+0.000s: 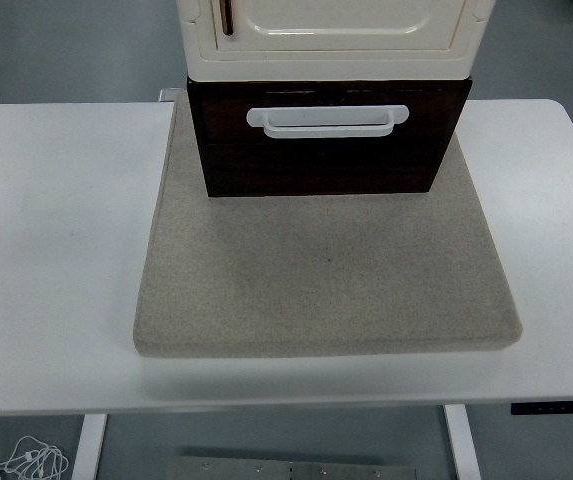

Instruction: Open the drawer under the combination cabinet

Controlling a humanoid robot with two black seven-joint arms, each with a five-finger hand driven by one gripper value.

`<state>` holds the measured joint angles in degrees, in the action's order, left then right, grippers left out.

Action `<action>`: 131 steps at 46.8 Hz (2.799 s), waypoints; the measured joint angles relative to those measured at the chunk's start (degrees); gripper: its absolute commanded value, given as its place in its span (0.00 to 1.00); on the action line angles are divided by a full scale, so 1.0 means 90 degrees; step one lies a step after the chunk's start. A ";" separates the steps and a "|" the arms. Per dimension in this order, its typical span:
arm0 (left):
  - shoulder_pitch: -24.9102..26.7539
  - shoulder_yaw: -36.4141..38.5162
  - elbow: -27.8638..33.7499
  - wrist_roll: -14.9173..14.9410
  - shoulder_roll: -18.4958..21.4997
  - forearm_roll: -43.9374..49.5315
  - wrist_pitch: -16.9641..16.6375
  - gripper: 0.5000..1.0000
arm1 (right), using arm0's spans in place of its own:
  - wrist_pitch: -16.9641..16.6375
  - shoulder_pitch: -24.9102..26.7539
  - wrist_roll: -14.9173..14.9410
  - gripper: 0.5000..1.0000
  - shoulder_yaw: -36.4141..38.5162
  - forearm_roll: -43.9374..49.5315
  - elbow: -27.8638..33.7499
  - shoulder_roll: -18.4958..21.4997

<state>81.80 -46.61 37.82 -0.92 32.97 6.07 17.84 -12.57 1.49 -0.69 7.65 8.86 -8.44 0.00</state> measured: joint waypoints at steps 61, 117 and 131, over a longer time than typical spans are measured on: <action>0.2119 0.4192 0.4725 0.0056 0.0405 -0.2258 -0.0262 1.00 | 0.0000 0.0001 0.0000 0.85 0.0000 0.0002 0.0000 0.0000; 0.3900 0.8119 0.4698 0.1405 -0.0686 -0.1407 -0.0575 1.00 | 0.0000 0.0001 -0.0002 0.85 0.0000 0.0002 0.0000 0.0000; 0.3711 0.8119 0.4317 0.1802 -0.1064 -0.1406 -0.0779 1.00 | 0.0000 0.0001 -0.0001 0.85 0.0000 0.0002 0.0000 0.0000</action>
<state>115.20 26.46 76.67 15.30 23.39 -6.59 10.83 -12.57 1.50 -0.70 7.65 8.88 -8.44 0.00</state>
